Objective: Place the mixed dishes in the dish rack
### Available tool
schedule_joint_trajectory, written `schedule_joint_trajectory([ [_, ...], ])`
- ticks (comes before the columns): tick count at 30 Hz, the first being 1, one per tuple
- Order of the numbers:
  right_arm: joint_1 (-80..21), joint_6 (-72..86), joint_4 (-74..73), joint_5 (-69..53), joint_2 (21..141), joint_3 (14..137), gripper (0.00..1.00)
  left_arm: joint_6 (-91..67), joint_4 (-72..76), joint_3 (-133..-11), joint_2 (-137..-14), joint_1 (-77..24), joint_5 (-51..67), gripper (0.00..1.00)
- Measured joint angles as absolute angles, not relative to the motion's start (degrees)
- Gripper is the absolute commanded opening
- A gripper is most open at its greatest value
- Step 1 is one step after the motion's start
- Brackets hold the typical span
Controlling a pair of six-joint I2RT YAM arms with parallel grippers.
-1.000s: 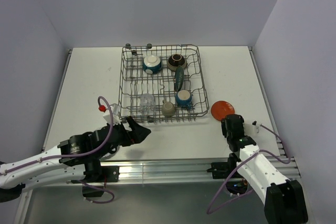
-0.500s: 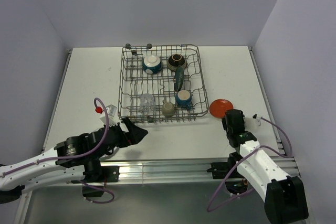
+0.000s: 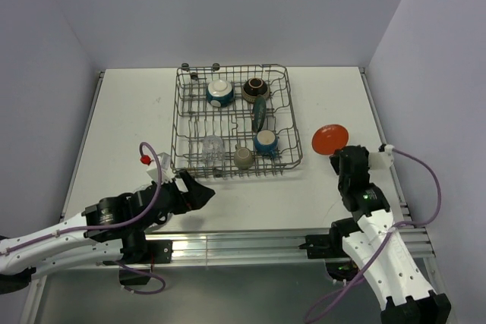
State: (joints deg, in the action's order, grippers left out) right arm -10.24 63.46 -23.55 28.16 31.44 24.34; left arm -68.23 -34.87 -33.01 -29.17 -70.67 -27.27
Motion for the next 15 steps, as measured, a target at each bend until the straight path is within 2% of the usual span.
schedule_joint_trajectory([
  [8, -15.05, 53.23, -27.55, 28.38, 37.28, 42.06, 0.00, -68.14, -35.18, -33.36, -30.04, -70.67, -28.47, 0.99],
  [15, -29.63, 43.90, -29.74, 33.23, 55.70, 67.46, 0.00, -66.54, -39.13, -40.14, -34.35, -70.67, -32.21, 0.99],
])
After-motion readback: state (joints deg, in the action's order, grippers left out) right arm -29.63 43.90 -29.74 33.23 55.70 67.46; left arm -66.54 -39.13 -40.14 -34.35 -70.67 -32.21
